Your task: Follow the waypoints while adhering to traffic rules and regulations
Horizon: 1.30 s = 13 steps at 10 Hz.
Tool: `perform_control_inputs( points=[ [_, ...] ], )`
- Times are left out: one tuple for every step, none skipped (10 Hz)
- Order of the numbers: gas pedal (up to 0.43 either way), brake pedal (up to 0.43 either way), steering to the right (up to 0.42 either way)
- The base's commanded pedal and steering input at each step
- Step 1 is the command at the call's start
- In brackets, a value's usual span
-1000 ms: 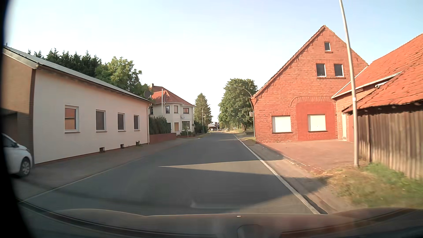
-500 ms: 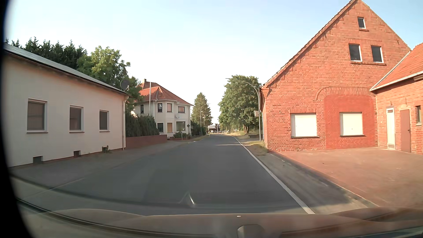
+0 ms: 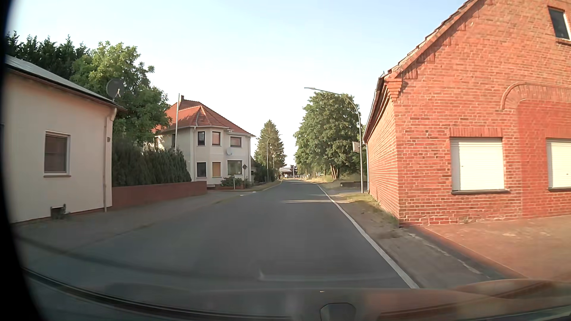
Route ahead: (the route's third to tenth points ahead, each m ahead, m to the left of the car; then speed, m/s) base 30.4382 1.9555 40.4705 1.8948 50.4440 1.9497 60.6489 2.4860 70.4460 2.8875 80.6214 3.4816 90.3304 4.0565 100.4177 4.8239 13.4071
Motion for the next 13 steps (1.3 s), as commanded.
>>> perform_control_inputs(
  points=[
    [0.138, 0.006, 0.000],
    [0.138, 0.006, 0.001],
    [0.138, 0.006, 0.001],
    [0.138, 0.006, 0.001],
    [0.138, 0.006, 0.001],
    [0.138, 0.006, 0.001],
    [0.138, 0.006, 0.001],
    [0.138, 0.006, 0.001],
    [0.138, 0.006, 0.002],
    [0.138, 0.006, 0.001],
    [0.138, 0.006, 0.001],
    [0.138, 0.006, 0.001],
    [0.138, 0.006, 0.001]
  ],
)
